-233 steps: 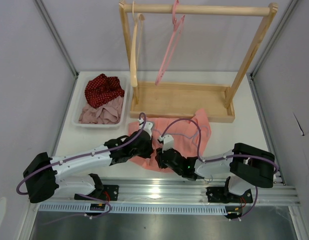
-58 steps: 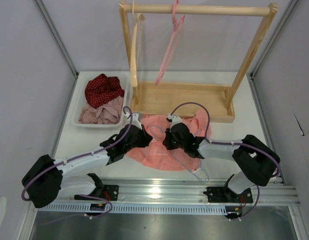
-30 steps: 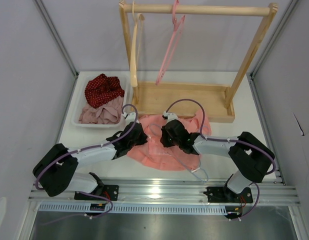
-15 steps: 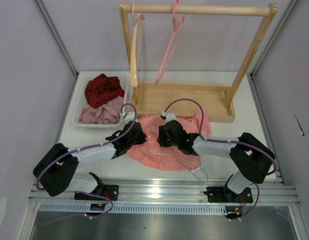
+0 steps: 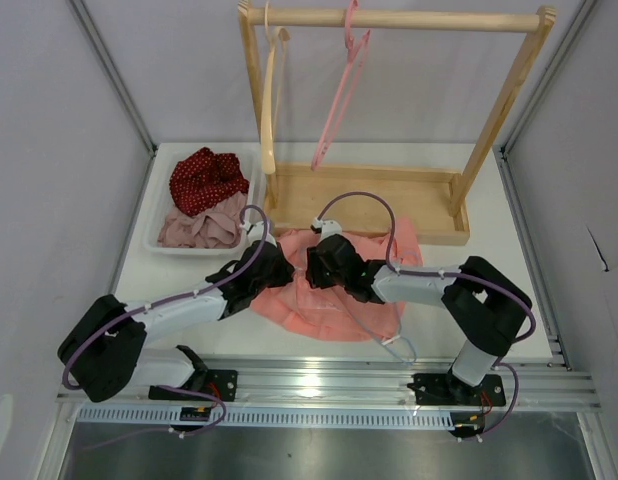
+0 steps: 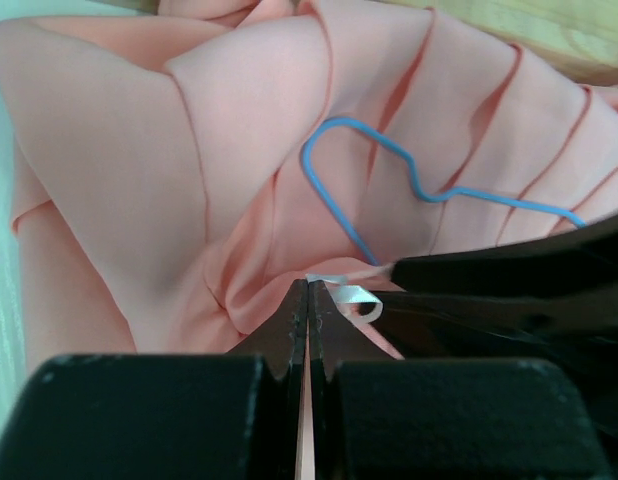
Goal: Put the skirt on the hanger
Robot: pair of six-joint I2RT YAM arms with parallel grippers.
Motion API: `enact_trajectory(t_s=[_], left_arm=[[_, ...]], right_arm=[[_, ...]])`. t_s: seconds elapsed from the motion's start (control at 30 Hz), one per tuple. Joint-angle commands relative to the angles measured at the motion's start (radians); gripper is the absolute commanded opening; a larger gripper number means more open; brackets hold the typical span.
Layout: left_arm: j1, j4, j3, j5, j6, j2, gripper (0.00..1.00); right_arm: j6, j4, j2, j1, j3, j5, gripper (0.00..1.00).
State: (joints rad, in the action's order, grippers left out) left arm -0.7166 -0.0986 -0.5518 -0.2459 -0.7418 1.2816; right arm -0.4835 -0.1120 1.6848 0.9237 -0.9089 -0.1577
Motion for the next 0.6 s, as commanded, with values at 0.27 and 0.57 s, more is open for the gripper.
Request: enact_trajectory(t_s=[0.27,0.57], left_arm=[[0.012,-0.026,-0.011,0.06,0.07,-0.06,0.0],[0.011,-0.006,-0.026,0.096,0.099,-0.088,0.06]], right_arm=[[-0.004,-0.084,0.082,0.0,-0.061,0.052,0.11],[-0.03,-0.083,0.096,-0.003,-0.059,0.06,0.02]])
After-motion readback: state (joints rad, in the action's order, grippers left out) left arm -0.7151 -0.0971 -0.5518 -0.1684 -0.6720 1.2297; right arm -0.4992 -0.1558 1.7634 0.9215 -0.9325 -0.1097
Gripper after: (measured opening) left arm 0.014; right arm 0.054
